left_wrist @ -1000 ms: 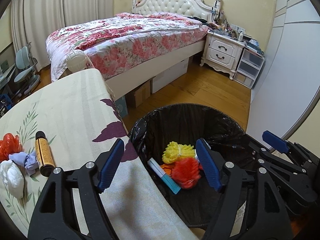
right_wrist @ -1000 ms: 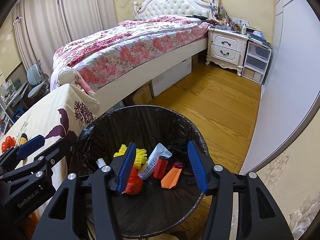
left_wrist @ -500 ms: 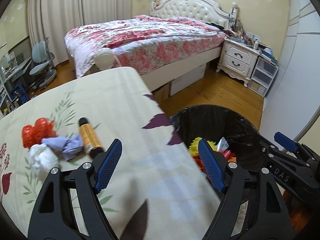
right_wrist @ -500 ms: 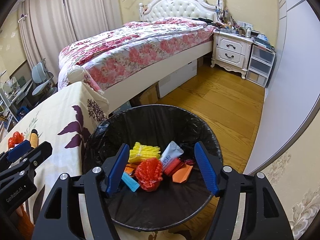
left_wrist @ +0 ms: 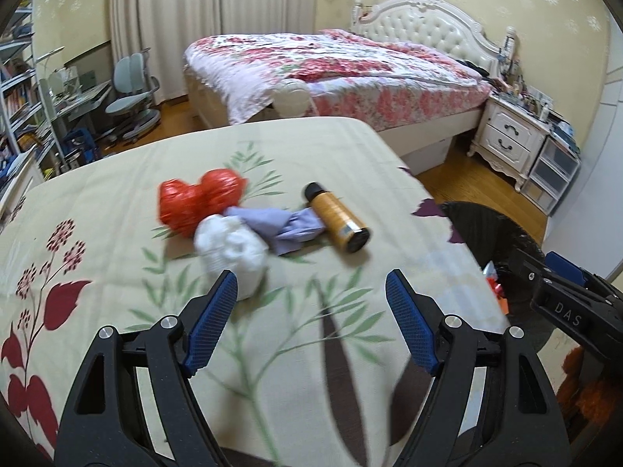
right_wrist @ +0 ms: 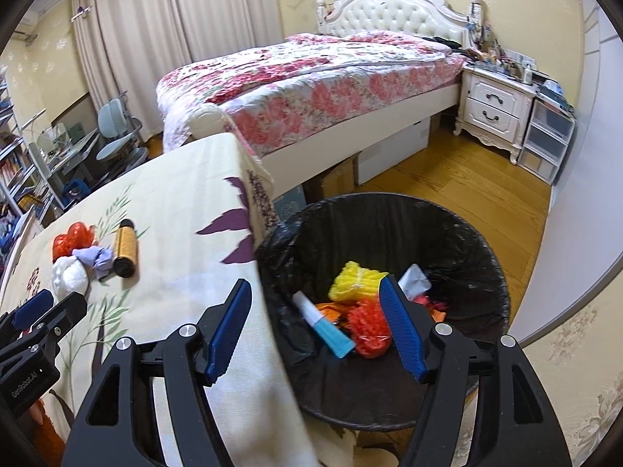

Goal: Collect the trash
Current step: 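Move both tools back toward the remaining items on the table, then grasp the white plastic bag with the left tool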

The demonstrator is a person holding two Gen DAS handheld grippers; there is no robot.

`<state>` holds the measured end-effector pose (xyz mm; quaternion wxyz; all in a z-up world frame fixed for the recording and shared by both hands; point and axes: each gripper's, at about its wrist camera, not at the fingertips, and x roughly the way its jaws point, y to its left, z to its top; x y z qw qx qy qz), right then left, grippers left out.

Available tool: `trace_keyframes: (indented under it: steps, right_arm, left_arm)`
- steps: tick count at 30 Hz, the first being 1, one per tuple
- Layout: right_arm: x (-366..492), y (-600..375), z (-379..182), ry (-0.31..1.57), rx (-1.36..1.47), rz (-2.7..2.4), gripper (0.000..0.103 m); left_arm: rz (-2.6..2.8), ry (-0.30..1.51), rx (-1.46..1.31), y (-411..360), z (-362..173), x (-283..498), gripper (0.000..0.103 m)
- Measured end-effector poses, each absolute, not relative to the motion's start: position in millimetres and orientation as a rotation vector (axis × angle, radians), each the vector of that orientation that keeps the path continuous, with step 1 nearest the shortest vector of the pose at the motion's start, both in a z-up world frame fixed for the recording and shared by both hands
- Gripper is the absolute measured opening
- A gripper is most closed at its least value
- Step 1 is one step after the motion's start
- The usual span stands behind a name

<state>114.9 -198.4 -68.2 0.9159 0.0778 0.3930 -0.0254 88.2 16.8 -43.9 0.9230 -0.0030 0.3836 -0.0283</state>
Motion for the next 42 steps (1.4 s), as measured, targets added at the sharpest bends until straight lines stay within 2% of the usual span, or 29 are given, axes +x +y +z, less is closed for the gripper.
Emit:
trace_keyframes:
  steps: [13,16,18,19,21,22,30,38,42]
  right_arm:
    - [126.4,-157.8,-71.0,0.836,0.113,0.030,0.067]
    - [129.7,-150.7,-71.5,0.839,0.105,0.043,0.067]
    - [132.5,-145.0,-71.4,0.841,0.098,0.053,0.067]
    - [133.7,-142.4,-71.4,0.842,0.094,0.058,0.067]
    - [136.2,-136.7,-71.2,0.844,0.088,0.068,0.067]
    - [137.1,-133.7,-70.8,0.844,0.085,0.073,0.067]
    - [147.9,-110.4,-60.1,0.828,0.068,0.120,0.067]
    - [168.3,-82.8,-55.7,0.824,0.030,0.172,0.067]
    - [179.4,-70.1,-60.4,0.841,0.004,0.188,0.054]
  left_arm:
    - [0.013,0.826,-0.043,63.5,-54.8,114.4,0.076]
    - [-0.004,0.851,-0.053,66.2,-59.2,121.0,0.068]
    - [-0.022,0.873,-0.064,68.1,-62.2,123.9,0.056]
    - [-0.032,0.882,-0.067,68.0,-63.7,124.6,0.053]
    - [-0.049,0.891,-0.070,69.1,-66.4,124.0,0.039]
    - [-0.059,0.893,-0.071,68.2,-67.0,123.4,0.037]
    - [-0.066,0.872,-0.056,73.2,-63.5,104.8,0.035]
    - [0.003,0.873,-0.067,116.5,-62.3,86.6,0.035]
    - [0.045,0.882,-0.088,140.0,-64.8,81.5,0.035]
